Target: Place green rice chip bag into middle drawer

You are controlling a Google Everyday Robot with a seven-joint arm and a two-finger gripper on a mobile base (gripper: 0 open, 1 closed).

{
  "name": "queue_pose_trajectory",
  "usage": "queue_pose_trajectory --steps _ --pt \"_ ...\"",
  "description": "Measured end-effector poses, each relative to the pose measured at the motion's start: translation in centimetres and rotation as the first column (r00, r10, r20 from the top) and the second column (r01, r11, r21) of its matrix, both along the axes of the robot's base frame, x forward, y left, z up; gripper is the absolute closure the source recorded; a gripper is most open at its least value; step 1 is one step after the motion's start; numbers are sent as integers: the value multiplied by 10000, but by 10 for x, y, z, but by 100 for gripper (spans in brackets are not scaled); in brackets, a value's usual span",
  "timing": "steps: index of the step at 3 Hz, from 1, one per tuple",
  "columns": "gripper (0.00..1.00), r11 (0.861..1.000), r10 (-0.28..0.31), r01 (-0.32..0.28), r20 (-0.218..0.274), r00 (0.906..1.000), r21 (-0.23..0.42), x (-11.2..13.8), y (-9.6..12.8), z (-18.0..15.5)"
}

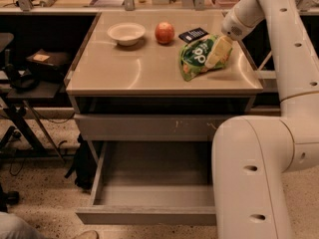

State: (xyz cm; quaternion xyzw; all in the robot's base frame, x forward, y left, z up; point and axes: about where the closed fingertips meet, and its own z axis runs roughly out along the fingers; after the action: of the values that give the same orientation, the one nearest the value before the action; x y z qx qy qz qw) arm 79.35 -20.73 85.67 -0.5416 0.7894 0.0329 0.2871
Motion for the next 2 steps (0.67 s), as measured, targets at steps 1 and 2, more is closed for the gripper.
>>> queue_pose_trajectory --steps 1,2 --pt "0 10000 4 -4 23 10000 26 4 2 -4" --pt "0 9995 142 -141 -18 9999 298 5 8 -11"
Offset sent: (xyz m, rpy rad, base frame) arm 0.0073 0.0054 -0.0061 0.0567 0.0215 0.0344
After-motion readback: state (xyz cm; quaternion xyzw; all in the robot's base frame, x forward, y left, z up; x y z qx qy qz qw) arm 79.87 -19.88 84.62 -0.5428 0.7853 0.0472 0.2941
